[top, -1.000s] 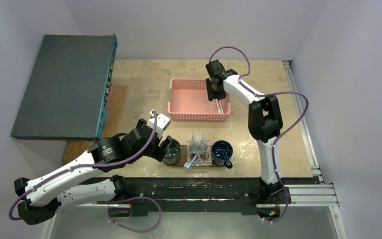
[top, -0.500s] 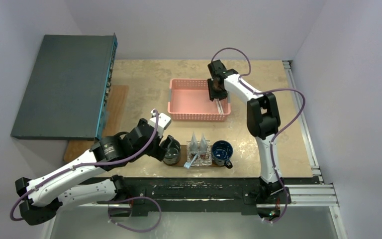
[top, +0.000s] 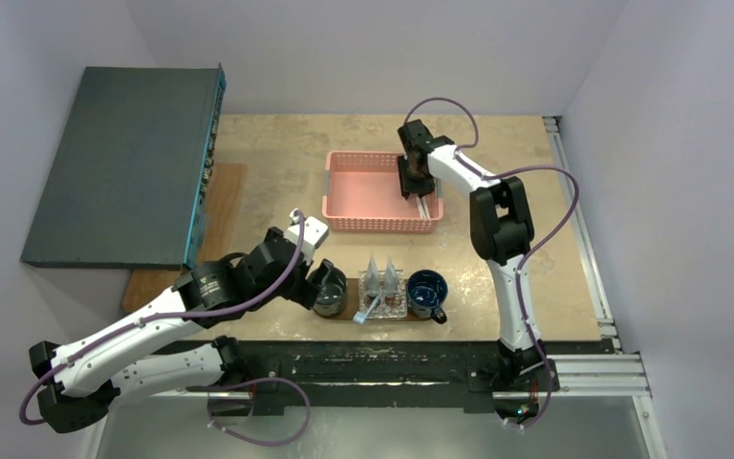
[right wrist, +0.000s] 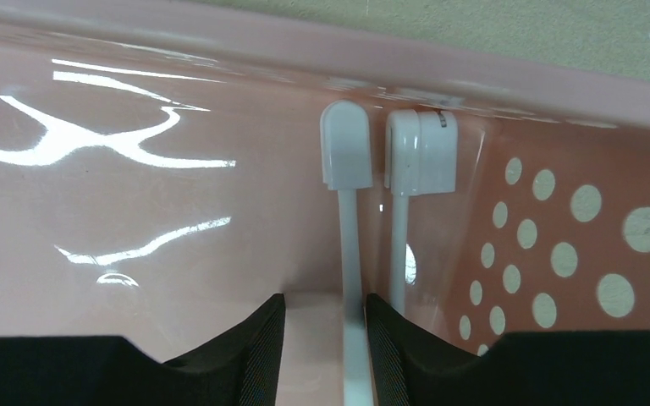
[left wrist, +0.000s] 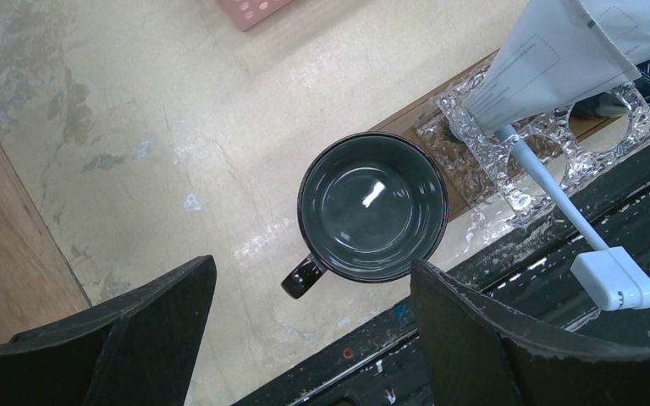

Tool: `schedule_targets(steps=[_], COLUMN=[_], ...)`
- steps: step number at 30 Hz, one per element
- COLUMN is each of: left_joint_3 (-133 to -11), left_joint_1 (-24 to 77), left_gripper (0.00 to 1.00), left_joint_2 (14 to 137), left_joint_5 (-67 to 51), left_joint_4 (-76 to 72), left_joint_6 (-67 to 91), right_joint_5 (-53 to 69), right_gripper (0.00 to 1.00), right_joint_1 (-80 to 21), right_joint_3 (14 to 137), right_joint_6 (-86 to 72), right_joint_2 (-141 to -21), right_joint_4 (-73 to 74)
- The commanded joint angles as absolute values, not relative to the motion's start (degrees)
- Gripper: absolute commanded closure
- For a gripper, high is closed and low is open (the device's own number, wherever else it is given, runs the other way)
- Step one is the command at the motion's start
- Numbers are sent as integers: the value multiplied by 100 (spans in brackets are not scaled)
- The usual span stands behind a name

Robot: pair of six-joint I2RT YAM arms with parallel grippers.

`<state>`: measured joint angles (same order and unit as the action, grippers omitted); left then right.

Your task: Prepare toiletry sets of a toothbrush and toothpaste on the tray

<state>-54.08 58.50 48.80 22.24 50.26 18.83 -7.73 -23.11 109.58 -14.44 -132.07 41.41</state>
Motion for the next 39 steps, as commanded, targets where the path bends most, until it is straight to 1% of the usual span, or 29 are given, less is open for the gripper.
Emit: schedule_targets(steps=[1,7,11,13,16,22,39], left_joint_3=[-5390,-5388,-5398,-5397,-5396,-5397,-5481], left_joint_1=[5810,5810,5803,5804,5804,5802,5801], left_gripper=[16,16,16,16,16,16,16], left_joint_2=[4852,4860,4869,4874,4863,4826,4746], left_joint_5=[2159,2153,2128,2127,2127,2157,2211], left_joint_4=[4825,4830,4826,4830,4835,4831,4762], left_joint_6=[1802,1802,1800,1801,1802,1812,1965], right_joint_5=[-617,-480,-388,-378,-109,-140,88], right_gripper=[60,83,96,100,100,100,100], right_joint_1=[-2285,-2285,-2279,-2284,-2280,-2283,-2301], right_joint_3=[11127,10978,10910,10903,10897,10726,9717], right_joint_6=[-1364,-1371,-1381,-1388,-1395,-1406,-1386], right_joint_2=[-13307,-13343,-13335,-13325,-13205,-12730,-11077], right_joint_4=[4163,4136,4121,4138,4106,3864,2793])
